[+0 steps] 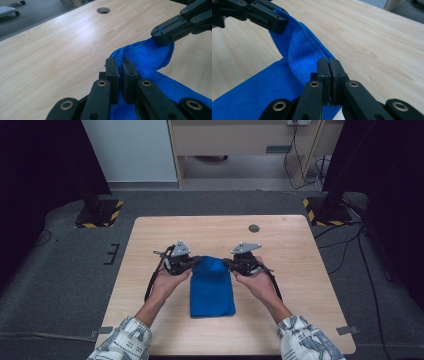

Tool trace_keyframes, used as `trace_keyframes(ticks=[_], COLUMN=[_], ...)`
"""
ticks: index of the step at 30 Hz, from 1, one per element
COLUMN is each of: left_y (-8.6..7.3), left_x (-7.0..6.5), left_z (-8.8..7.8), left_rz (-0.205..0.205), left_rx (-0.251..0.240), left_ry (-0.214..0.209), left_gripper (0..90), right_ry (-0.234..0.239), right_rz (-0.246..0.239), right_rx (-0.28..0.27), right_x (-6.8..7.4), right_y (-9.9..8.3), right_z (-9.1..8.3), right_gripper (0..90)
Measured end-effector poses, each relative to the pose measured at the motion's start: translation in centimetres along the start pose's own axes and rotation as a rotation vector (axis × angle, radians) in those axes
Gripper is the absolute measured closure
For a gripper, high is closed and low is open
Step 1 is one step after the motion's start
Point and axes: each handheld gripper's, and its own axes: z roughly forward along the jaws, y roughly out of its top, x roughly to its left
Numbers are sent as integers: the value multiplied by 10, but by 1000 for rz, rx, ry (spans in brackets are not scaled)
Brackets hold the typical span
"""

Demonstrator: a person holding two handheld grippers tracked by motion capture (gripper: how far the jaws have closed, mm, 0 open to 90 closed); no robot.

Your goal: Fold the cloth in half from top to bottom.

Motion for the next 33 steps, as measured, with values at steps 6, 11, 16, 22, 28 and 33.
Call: trace_keyframes(ticks=[6,11,16,22,28,33], left_y=[-16,-20,-25,-35,-46,-54], left_x=[-14,-21,-27,-35,-37,-39], left_z=[-12,-19,-23,-28,-32,-31], left_rz=[4,-2,-5,-12,-17,-42], left_rx=[0,-14,-14,-9,3,11], left_ry=[-29,-44,-58,-73,-81,-97], left_gripper=[849,846,845,835,829,827], right_ry=[36,56,65,74,80,71], right_rz=[-32,-43,-53,-69,-76,-92], right_rx=[10,7,7,11,26,36], right_x=[18,25,30,37,41,41], right_y=[-13,-18,-21,-27,-36,-41], right_z=[-7,-9,-14,-23,-24,-25], right_gripper=[884,883,882,880,876,875])
